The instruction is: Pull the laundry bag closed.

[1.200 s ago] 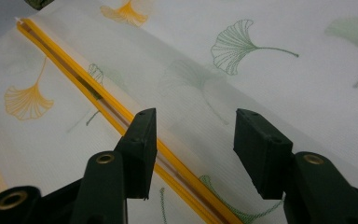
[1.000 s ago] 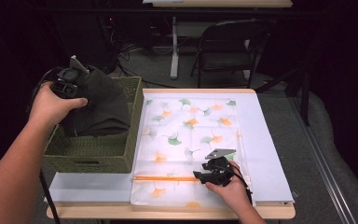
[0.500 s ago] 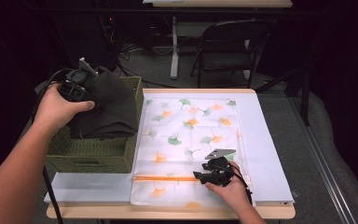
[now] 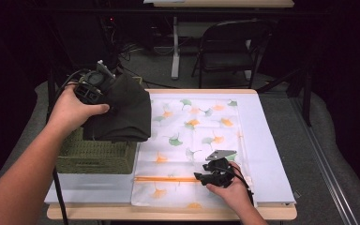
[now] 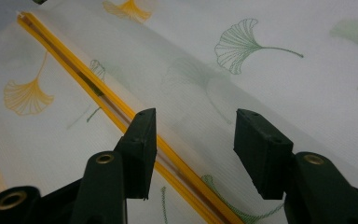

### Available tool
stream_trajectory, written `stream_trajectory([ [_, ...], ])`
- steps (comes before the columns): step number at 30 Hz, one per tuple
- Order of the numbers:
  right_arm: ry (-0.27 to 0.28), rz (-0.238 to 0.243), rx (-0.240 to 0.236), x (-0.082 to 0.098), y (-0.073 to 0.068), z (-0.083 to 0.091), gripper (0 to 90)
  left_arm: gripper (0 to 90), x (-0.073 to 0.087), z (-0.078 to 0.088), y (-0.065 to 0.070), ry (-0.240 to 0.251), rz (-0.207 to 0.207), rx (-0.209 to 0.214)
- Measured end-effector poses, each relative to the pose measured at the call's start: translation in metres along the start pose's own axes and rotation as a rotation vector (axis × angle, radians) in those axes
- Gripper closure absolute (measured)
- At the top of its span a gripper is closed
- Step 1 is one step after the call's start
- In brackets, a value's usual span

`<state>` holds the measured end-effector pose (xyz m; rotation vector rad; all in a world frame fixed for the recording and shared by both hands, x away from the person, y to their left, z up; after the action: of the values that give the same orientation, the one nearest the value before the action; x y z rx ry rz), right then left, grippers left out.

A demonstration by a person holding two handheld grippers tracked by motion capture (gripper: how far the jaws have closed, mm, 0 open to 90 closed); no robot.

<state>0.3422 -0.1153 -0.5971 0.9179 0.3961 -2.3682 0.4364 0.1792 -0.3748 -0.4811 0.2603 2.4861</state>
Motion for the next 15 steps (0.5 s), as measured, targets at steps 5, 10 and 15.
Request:
stream_trajectory([
  [5, 0.007, 0.017, 0.0, 0.0, 0.0, 0.0, 49.1, 57.5, -0.004, -0.003, 0.014, -0.009, -0.032, 0.015],
  [10, 0.009, 0.028, -0.001, -0.001, 0.0, 0.0, 49.8, 57.5, -0.007, -0.008, 0.025, -0.003, -0.062, 0.021],
  [15, 0.016, 0.027, -0.007, -0.001, -0.001, 0.001, 50.9, 57.5, -0.009, -0.012, 0.035, -0.016, -0.089, 0.027],
])
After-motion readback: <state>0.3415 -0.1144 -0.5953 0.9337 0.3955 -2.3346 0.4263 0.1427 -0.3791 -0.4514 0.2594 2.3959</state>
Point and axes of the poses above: each handheld gripper's, and its own axes: z roughly backward along the jaws, x roughly out of its underside, y roughly to its right, the point moved 8 cm from there along -z, roughly forward along the jaws, and after that the axes turned 7 degrees about x, right-handed, at the moved point
